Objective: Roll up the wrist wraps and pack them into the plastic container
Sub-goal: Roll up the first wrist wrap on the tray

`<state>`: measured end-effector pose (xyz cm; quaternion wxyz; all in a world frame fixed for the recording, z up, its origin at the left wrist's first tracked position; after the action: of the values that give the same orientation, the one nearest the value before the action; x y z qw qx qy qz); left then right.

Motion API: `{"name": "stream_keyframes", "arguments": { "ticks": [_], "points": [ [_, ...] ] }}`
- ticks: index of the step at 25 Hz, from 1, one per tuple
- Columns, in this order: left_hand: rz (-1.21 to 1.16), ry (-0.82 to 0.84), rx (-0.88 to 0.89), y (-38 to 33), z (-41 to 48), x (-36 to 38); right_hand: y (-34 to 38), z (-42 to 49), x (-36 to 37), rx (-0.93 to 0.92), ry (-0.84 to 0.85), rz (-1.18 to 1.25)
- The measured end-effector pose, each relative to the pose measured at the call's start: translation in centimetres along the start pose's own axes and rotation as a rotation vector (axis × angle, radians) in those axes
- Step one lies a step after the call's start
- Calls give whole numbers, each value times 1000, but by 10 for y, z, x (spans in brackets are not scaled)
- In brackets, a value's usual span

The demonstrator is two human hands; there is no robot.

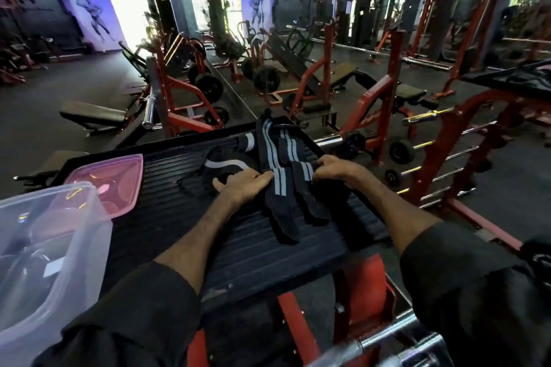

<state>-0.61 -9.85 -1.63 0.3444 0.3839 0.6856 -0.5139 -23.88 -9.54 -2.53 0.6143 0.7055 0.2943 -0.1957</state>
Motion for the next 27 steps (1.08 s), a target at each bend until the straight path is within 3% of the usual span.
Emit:
{"name": "stream_keyframes", "arguments": {
  "ticks": [4, 8, 10, 12, 16, 27],
  "points": [
    [-147, -89, 42, -3, 1, 0, 22, 3, -16, -78, -185, 116],
    [-752, -34, 189, -19, -3, -14, 36, 3, -23, -50, -295, 583],
    [-905, -34, 234, -25, -7, -31, 46, 2, -20, -56, -301, 747],
    [-978, -51, 285, -31, -14, -53, 70, 0, -26, -145, -326, 878],
    [-1072, -72, 329, -38, -35, -103, 126, -10, -59, -359, -373, 850],
    [-1177, -188, 575, -8, -126, -211, 243, -89, -60, -710, -274, 934]
  ]
}}
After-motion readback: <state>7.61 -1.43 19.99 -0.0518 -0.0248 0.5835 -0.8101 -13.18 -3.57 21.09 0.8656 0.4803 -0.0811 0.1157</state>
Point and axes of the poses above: each hand's wrist, its own z-axis towards the middle knuckle, its own x-axis out of the palm, y = z × x, the point moved 10 cm from there along z, towards the middle knuckle, and after that the axes turned 9 degrees about -x, right-handed, at the moved point
